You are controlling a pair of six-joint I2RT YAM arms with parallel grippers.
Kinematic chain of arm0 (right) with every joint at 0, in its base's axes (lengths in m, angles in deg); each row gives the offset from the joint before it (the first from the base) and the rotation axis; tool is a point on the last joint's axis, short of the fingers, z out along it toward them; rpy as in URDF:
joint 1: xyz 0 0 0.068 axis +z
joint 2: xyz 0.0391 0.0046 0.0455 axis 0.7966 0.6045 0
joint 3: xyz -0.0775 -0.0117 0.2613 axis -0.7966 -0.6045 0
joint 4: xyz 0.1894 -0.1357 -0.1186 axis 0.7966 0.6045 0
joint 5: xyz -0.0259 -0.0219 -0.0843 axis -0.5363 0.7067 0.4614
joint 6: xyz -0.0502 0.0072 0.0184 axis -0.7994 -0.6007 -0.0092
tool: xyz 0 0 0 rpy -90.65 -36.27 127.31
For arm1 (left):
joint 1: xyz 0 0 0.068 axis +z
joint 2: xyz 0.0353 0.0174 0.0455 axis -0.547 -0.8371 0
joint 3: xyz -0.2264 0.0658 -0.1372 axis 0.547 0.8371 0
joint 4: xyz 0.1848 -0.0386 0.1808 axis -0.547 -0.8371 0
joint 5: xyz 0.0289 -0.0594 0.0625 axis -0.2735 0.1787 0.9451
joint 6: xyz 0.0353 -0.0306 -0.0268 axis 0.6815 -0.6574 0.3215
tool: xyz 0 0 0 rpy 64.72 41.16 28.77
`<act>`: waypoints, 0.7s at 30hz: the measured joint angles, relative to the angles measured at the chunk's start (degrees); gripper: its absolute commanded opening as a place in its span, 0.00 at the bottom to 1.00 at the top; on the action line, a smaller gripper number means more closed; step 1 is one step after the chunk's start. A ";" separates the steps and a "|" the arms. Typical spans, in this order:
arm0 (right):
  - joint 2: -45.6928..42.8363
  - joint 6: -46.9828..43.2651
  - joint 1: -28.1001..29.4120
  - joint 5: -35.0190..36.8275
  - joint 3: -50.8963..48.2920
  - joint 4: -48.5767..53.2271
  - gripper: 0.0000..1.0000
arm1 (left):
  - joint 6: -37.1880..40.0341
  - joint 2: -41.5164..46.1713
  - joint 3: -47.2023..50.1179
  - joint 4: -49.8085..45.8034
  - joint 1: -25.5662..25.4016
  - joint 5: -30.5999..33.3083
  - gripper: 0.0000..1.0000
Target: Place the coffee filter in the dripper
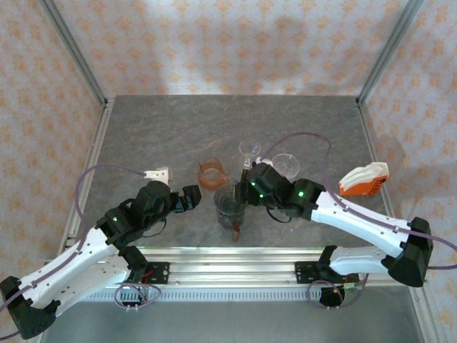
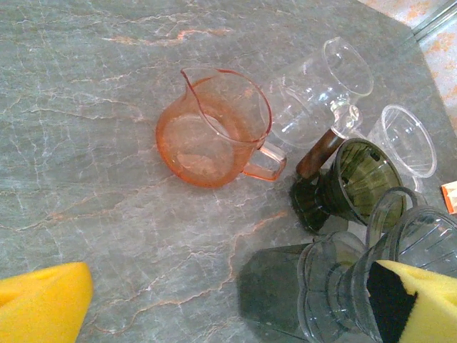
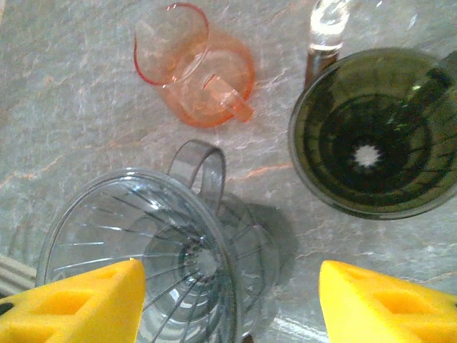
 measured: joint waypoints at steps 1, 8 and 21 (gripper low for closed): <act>-0.66 0.02 -0.02 1.31 0.17 0.76 0.69 | -0.02 0.00 0.00 0.00 0.00 0.07 1.00; -8.87 1.57 -12.35 9.46 0.17 5.27 0.73 | -0.04 0.00 0.66 0.50 0.00 0.48 1.00; -12.74 -0.85 -59.23 7.63 -8.20 7.69 0.58 | -0.17 -1.25 4.35 2.19 0.02 0.37 1.00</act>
